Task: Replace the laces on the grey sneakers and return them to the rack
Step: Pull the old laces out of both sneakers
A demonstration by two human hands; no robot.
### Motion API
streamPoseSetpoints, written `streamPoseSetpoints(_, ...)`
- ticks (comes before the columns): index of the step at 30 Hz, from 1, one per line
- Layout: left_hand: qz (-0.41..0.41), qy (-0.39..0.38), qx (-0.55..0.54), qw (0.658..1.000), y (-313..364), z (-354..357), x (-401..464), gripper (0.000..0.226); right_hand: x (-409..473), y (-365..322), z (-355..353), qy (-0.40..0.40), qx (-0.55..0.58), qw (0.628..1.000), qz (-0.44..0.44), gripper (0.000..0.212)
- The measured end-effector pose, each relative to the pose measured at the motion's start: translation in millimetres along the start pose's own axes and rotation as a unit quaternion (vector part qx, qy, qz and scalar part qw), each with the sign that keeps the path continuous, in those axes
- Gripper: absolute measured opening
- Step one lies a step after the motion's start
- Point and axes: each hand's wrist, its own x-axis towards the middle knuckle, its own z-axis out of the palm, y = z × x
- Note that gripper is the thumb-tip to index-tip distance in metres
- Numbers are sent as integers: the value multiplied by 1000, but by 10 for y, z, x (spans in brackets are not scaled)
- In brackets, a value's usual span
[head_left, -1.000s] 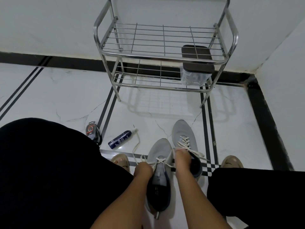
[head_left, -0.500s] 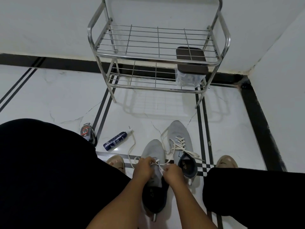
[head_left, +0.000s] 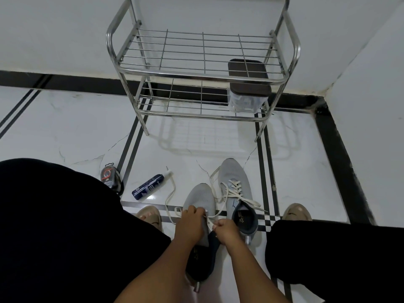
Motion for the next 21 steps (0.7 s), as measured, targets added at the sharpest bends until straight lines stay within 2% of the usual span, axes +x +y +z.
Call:
streamPoseSetpoints(4,5,-29,51,998,11,-41,6,33,58,48,51,-6,11,1000,11,15)
streamPoseSetpoints(7,30,-59,118,991,48,-51,35,36,30,54,47,2,18,1000,19,27)
streamPoseSetpoints(8,30,-75,98,992,70,-88,55,34,-16,41,21,5,28,999,27,30)
streamPoseSetpoints(11,-56,-47,-127,989,43,-260,82,24,-73,65,-50,23,42,997,53,25)
streamPoseSetpoints(13,-147,-31,-246,957,-74,-205,112,36,-76,62,-81,30,56,996,63,19)
streamPoseSetpoints(14,-161,-46,-246,955,-69,-200,135,41,-84,40,-89,24,54,996,60,20)
streamPoseSetpoints(16,-139,-68,-100,983,-101,-134,192,42,-79,1,-78,9,33,998,47,28)
streamPoseSetpoints(19,-66,2,31,997,-5,-50,79,27,-49,-5,-27,7,14,999,38,27)
streamPoseSetpoints(21,-57,39,42,997,66,-34,1,27,56,73,10,5,9,999,34,24)
